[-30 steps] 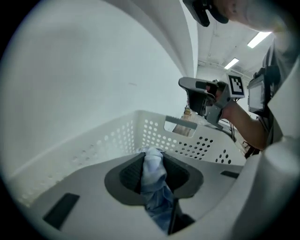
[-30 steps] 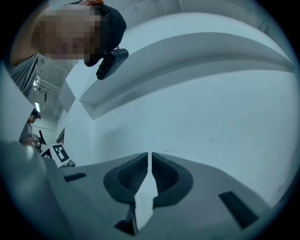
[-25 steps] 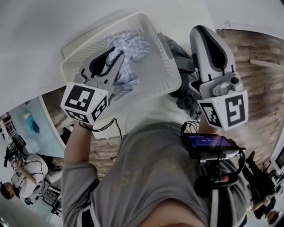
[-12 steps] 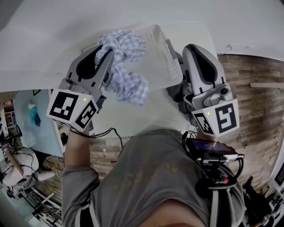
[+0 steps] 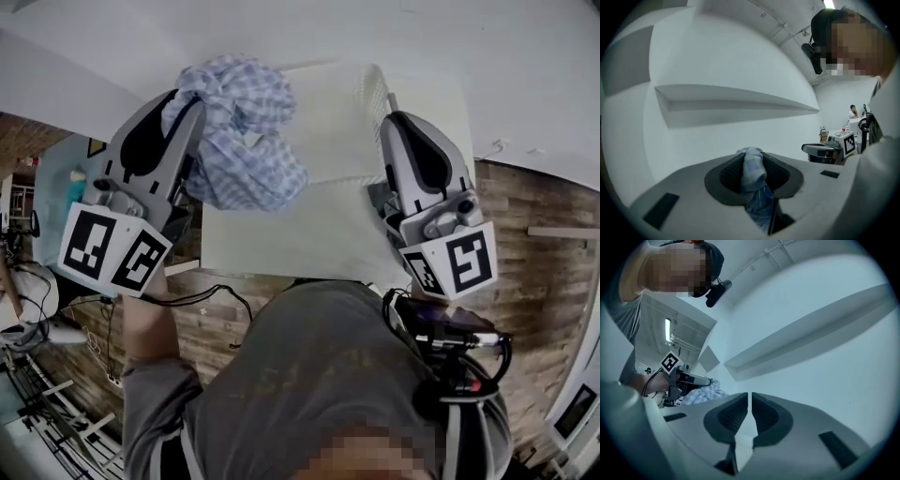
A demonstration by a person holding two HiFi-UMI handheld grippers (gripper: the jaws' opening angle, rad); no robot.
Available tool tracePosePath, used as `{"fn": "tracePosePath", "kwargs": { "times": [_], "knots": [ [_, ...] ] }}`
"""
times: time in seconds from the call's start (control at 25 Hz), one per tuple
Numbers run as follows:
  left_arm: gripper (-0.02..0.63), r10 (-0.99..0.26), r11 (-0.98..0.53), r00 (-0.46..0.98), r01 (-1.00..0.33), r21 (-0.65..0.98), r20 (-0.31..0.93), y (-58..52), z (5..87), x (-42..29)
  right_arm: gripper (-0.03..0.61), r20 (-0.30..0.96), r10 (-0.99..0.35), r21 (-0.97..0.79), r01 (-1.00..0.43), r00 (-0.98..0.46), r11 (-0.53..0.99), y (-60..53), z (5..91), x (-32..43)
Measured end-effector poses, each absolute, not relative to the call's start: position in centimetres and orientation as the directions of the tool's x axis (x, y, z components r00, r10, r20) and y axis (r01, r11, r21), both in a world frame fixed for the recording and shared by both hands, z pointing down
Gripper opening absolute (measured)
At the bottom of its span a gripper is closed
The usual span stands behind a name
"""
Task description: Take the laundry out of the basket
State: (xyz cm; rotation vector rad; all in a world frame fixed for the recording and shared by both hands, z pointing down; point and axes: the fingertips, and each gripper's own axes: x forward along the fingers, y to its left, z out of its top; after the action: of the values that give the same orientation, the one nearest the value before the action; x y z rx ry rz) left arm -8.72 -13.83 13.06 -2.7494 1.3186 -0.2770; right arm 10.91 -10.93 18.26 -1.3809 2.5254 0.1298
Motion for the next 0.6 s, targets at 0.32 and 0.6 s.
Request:
{"fn": "tracePosePath", "kwargs": {
  "times": [0.32, 0.6],
  "knots": [
    [0.105, -0.862, -0.507, 0.494, -0.845, -0.172, 0.115, -8.9, 12.4, -15.1, 0.031, -0.286, -0.749, -0.026, -0.776, -0.598, 0.630, -10.0, 17.0, 6.9],
    [0.106, -0.910, -0.406, 0.385, -0.904, -0.137, 0.152, -5.5, 15.4, -19.6, 0.031, -0.297, -0.710, -0.010, -0.741, -0.639, 0.671, -9.2, 16.1, 4.5]
  ]
}}
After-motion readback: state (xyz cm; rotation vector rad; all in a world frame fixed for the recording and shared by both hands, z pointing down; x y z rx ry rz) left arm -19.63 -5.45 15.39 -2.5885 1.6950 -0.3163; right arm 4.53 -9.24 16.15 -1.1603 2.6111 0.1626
